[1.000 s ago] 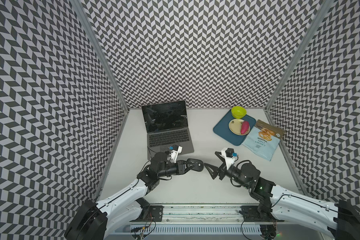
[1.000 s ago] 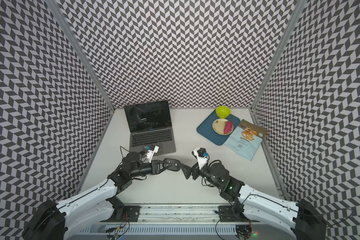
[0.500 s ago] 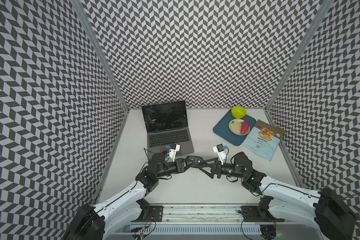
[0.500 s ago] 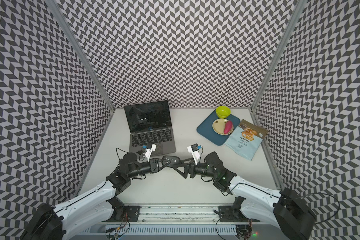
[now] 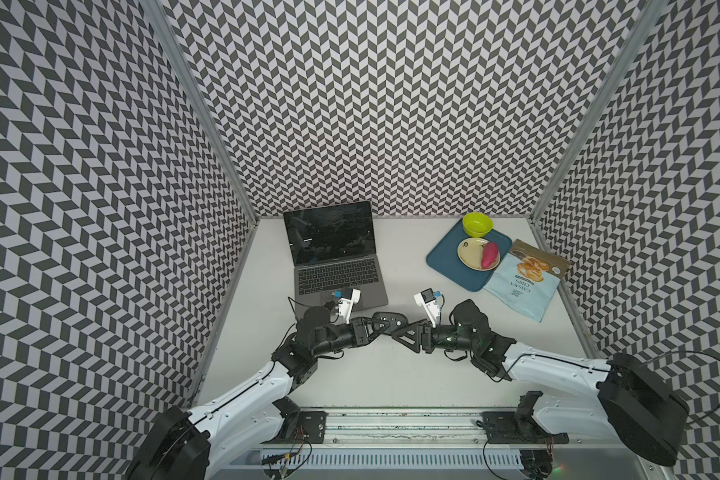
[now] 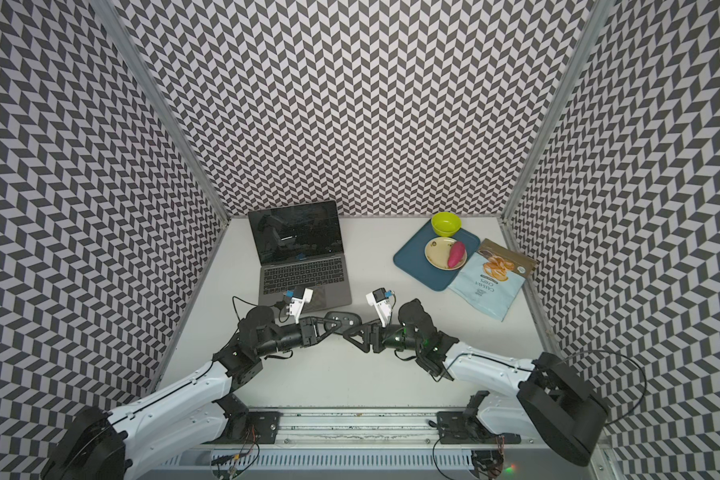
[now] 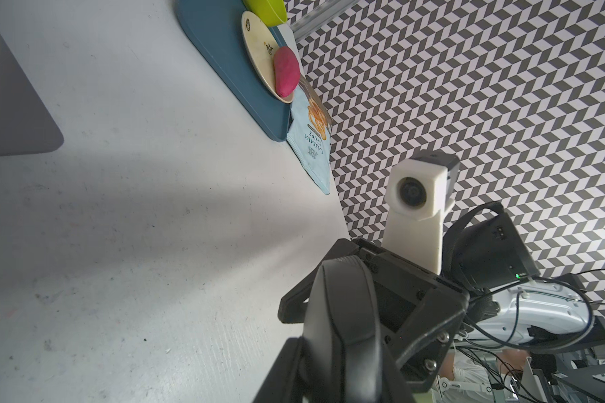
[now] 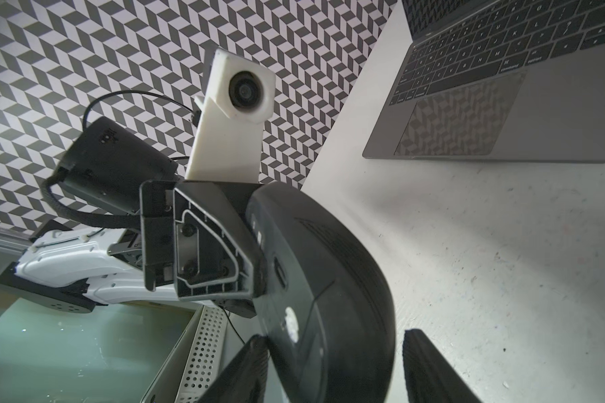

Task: Insert the wireless mouse receiver into the laptop
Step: Remove the lid from the mouse.

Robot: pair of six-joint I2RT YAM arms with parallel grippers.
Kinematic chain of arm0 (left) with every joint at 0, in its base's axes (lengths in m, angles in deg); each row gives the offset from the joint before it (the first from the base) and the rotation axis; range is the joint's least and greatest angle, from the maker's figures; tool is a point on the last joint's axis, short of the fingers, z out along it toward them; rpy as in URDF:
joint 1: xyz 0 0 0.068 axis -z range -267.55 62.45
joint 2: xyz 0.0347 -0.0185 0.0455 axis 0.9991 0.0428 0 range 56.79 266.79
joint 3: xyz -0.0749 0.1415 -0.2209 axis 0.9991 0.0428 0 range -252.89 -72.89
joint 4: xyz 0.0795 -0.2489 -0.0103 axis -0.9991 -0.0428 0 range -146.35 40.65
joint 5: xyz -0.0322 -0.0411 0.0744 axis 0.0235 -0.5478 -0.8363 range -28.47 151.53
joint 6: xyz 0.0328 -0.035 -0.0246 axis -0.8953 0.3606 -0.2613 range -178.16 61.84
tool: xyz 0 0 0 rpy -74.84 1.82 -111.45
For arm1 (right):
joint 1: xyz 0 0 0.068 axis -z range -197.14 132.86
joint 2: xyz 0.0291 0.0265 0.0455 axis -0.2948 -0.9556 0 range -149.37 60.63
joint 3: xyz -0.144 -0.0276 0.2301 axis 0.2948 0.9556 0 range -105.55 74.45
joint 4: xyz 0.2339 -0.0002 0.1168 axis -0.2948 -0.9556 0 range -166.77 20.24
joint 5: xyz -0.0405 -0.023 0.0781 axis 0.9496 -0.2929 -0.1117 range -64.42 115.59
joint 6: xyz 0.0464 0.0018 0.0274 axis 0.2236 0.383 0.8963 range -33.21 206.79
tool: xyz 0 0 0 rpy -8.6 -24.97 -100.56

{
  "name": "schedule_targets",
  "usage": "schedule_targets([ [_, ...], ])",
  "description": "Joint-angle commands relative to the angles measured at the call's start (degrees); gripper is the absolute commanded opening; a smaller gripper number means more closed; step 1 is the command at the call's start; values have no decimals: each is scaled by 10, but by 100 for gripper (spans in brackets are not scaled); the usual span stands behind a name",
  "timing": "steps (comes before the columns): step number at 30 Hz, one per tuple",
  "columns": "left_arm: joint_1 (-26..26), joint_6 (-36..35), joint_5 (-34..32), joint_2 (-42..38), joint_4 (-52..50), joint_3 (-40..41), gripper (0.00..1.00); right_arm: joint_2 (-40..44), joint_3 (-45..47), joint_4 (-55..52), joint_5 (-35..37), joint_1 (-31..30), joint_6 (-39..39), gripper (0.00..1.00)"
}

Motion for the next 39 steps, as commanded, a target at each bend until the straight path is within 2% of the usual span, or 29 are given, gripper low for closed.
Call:
schedule_targets([
  [1,7,-5,10,-1,42,5,22,-16,-9,36,21,4,30,58],
  [5,7,-7,10,0,48,9,22,-28,-5,39,21,12,43,51],
  [9,7,-7,13,2,48,15,21,-34,-5,52,10,20,53,60],
  [15,7,-6,14,1,52,16,21,-40,-17,36,11,22,44,60],
  [21,7,-9,8,2,54,19,21,-53,-18,28,14,22,30,41],
  [26,4,-9,-47,11,82,47,20,-62,3,43,5,51,21,37],
  [28,4,-5,-65,27,107,59,19,-69,4,42,-8,61,6,42],
  [32,5,-9,-97,75,143,67,18,-72,14,26,-2,89,-19,61],
  [36,5,-21,-123,113,144,71,18,-55,37,12,16,126,-32,70],
  [39,5,-27,-136,126,129,77,18,-34,43,-6,30,128,-38,77],
])
